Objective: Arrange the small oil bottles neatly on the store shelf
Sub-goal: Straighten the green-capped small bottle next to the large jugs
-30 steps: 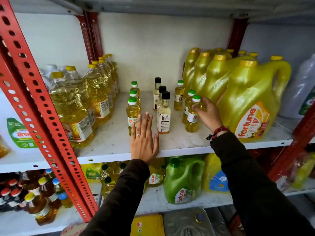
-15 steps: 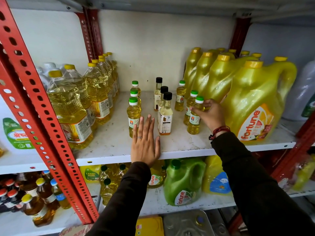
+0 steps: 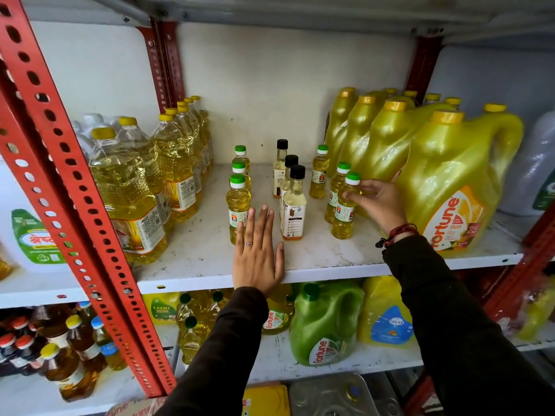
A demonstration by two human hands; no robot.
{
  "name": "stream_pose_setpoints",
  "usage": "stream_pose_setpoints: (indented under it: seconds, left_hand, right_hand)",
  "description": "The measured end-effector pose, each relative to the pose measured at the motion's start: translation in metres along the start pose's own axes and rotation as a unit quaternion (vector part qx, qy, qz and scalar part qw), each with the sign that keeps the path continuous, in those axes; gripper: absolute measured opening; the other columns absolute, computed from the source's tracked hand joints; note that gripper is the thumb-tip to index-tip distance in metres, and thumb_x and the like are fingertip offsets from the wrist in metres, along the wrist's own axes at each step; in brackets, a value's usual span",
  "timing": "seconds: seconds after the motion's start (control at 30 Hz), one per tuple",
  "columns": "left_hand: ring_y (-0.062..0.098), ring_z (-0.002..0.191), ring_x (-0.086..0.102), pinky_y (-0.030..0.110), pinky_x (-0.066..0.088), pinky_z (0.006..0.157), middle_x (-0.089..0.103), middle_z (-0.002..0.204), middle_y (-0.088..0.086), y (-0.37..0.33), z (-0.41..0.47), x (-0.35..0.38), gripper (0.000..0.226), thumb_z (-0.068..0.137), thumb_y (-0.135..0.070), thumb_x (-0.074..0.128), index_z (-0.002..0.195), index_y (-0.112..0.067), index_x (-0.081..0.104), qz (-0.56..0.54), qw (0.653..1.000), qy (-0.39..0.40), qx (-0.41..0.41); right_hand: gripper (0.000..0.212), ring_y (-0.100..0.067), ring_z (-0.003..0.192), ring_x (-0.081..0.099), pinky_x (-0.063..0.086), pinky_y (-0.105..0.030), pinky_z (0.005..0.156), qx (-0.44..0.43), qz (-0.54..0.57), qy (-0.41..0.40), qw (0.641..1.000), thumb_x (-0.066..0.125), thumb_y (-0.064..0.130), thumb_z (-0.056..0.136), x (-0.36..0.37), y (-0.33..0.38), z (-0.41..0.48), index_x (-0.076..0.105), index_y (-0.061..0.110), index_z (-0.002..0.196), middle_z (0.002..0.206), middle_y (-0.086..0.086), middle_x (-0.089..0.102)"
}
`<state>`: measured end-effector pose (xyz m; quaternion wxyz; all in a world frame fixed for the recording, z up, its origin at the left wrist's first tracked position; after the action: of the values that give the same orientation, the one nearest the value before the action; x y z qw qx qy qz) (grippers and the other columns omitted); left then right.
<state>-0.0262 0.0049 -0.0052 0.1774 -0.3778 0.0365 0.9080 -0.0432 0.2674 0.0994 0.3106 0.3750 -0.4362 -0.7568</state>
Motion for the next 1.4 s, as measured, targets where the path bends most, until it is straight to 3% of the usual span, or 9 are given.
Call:
stream_pose_setpoints:
  seconds: [0.07,0.23,0.4,0.57,0.7,0.8,1.03,1.4]
  left_hand:
    - [0.031,0.159,0.012,0.041,-0.007,0.130,0.017,0.170,0.012,0.000,0.000,0.000,0.070,0.102,-0.042,0.029,0.162,-0.005,0.027,-0.001,1.000,0.001,-0.001]
    - [0.030,0.159,0.011,0.040,-0.007,0.130,0.019,0.171,0.013,0.000,0.001,0.001,0.070,0.102,-0.042,0.031,0.162,-0.005,0.027,-0.003,1.000,0.001,-0.002]
    - [0.030,0.159,0.011,0.040,-0.006,0.130,0.018,0.171,0.013,0.000,0.000,0.002,0.071,0.102,-0.043,0.032,0.162,-0.006,0.025,-0.006,1.000,-0.005,0.001]
    - [0.029,0.160,0.009,0.040,-0.006,0.130,0.016,0.172,0.012,0.000,-0.001,0.005,0.072,0.102,-0.043,0.031,0.163,-0.006,0.022,-0.007,1.000,-0.005,-0.002]
    - [0.029,0.160,0.007,0.039,-0.008,0.130,0.013,0.172,0.012,0.001,-0.001,0.007,0.072,0.102,-0.043,0.031,0.163,-0.007,0.021,-0.003,1.000,-0.006,-0.003]
    - [0.029,0.160,0.006,0.039,-0.008,0.130,0.012,0.172,0.011,0.001,-0.001,0.007,0.072,0.102,-0.043,0.031,0.163,-0.007,0.021,-0.005,1.000,-0.008,-0.005]
    - [0.029,0.160,0.006,0.043,-0.001,0.130,0.011,0.172,0.011,0.002,-0.002,0.008,0.073,0.102,-0.044,0.029,0.164,-0.008,0.018,-0.015,1.000,-0.007,-0.007]
    - [0.029,0.160,0.006,0.042,-0.004,0.130,0.010,0.172,0.011,0.002,-0.002,0.008,0.073,0.102,-0.044,0.029,0.164,-0.007,0.018,-0.009,1.000,-0.006,-0.008]
  right_hand:
    - [0.043,-0.010,0.085,0.065,0.049,-0.024,0.077,-0.005,-0.008,-0.011,1.000,0.088,0.023,0.070,0.000,-0.001,-0.001,0.070,0.010,0.107,0.102,-0.001,0.070]
    - [0.056,-0.017,0.094,0.066,0.054,-0.031,0.086,-0.017,-0.024,-0.025,0.999,0.090,0.031,0.066,0.004,-0.003,-0.003,0.066,0.012,0.113,0.106,0.002,0.067]
    - [0.055,-0.013,0.097,0.062,0.043,-0.012,0.072,-0.014,-0.013,-0.021,1.000,0.091,0.026,0.066,0.006,-0.007,-0.006,0.068,0.008,0.114,0.103,-0.001,0.066]
    - [0.052,-0.012,0.098,0.063,0.048,-0.021,0.083,-0.020,-0.012,-0.022,0.999,0.091,0.023,0.066,-0.002,-0.004,-0.019,0.071,0.007,0.111,0.100,0.001,0.067]
    - [0.048,0.010,0.081,0.058,0.041,0.003,0.062,-0.027,-0.017,-0.039,0.999,0.092,0.025,0.065,-0.013,-0.003,-0.037,0.073,0.013,0.107,0.090,0.012,0.064]
    - [0.042,0.009,0.081,0.060,0.044,-0.002,0.065,-0.030,-0.017,-0.046,0.998,0.092,0.026,0.063,-0.023,-0.003,-0.051,0.072,0.023,0.100,0.086,0.016,0.064]
    - [0.051,0.010,0.083,0.062,0.047,-0.010,0.072,-0.033,-0.027,-0.048,0.998,0.092,0.029,0.063,-0.038,-0.005,-0.066,0.074,0.015,0.108,0.092,0.009,0.069]
    - [0.051,0.017,0.074,0.062,0.049,-0.009,0.069,-0.033,-0.035,-0.047,0.998,0.092,0.030,0.063,-0.039,-0.002,-0.071,0.074,0.016,0.109,0.086,0.014,0.069]
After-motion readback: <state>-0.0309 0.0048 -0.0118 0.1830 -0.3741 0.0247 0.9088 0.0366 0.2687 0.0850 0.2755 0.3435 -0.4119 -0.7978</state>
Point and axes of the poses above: each hand's wrist, its own z-axis towards the middle knuckle, its own x-axis out of the palm, y = z × x, the point moved 2 cm from there along z, towards the middle knuckle
